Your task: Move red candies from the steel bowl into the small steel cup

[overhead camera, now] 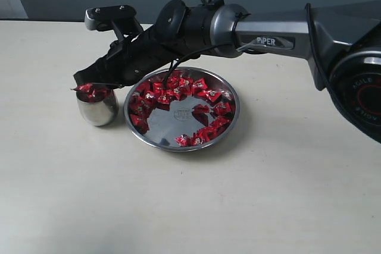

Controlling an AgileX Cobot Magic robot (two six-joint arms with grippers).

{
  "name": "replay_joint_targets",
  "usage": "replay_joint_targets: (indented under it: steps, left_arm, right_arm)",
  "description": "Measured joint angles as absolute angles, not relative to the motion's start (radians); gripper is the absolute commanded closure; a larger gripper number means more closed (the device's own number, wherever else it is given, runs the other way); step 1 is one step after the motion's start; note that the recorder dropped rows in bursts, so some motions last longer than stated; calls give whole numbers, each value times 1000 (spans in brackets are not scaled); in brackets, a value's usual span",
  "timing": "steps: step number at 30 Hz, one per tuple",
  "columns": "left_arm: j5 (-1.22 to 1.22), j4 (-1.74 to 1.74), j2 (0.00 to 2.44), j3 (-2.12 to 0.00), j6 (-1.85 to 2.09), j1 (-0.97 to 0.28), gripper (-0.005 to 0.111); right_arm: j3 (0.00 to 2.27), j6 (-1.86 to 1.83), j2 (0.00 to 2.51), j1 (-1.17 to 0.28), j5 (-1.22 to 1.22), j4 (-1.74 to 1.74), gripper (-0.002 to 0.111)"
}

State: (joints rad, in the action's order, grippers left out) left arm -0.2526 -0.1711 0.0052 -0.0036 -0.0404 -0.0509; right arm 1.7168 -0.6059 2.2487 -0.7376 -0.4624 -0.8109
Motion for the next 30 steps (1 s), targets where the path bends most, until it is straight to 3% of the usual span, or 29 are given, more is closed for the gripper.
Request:
replay_joint_targets:
  steps: [30]
  left_arm:
    - [-253,-171,5,-4,-40,-51,106]
  right_arm:
    - [1717,-606,2260,-738,-420,-772,83]
